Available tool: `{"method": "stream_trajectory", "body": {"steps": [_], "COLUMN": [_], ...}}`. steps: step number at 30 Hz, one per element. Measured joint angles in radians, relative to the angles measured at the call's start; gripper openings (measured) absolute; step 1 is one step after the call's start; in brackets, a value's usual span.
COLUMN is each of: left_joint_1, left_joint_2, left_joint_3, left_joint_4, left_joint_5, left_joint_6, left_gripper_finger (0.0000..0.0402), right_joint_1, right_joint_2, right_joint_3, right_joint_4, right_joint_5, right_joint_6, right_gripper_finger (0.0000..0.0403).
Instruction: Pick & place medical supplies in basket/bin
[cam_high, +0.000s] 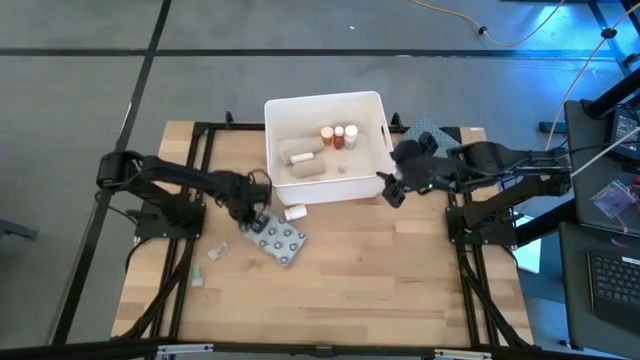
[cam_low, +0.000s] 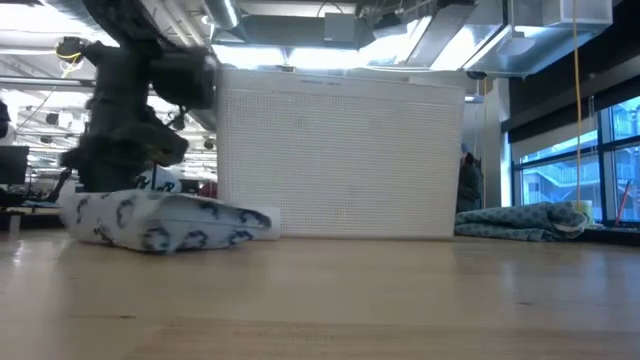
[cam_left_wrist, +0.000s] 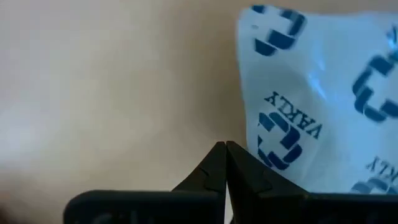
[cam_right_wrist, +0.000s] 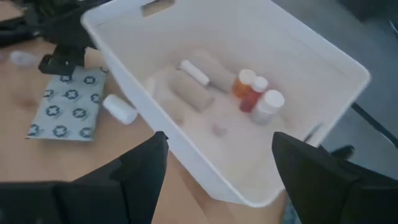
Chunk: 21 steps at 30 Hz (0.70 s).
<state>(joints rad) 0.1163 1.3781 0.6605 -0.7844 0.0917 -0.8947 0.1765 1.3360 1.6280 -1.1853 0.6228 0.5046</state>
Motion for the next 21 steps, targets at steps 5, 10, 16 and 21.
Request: {"method": "stream_trajectory", "body": {"steps": [5,10,16,21], "left_joint_1": [-0.202,-0.365,-0.495,-0.564], "left_joint_2": [0.000,0.000,0.000,-0.001], "left_joint_3": [0.000,0.000,0.000,0.002], "left_joint_4": [0.059,0.249,0.489,0.658], "left_joint_5": [-0.002,-0.044,-0.170,-0.193], "left_joint_6": [-0.245,-0.443,-0.592,-0.543], "left_gripper_finger": [0.0002,0.0002,0.0002,0.0002], "right_joint_1": [0.061,0.128,0.205,0.250], "right_joint_2": [0.054,0.164,0.321,0.421], "right_joint_3": [0.000,0.000,0.000,0.000], "right_joint_4": [0.042,0.097,0.170,0.231], "right_joint_5": [-0.019,-0.029,-0.173,-0.237], "right_joint_6": [-0.016,-0.020,0.020,0.168], "right_gripper_finger": [0.0287,0.0287,0.0287,0.0287]}}
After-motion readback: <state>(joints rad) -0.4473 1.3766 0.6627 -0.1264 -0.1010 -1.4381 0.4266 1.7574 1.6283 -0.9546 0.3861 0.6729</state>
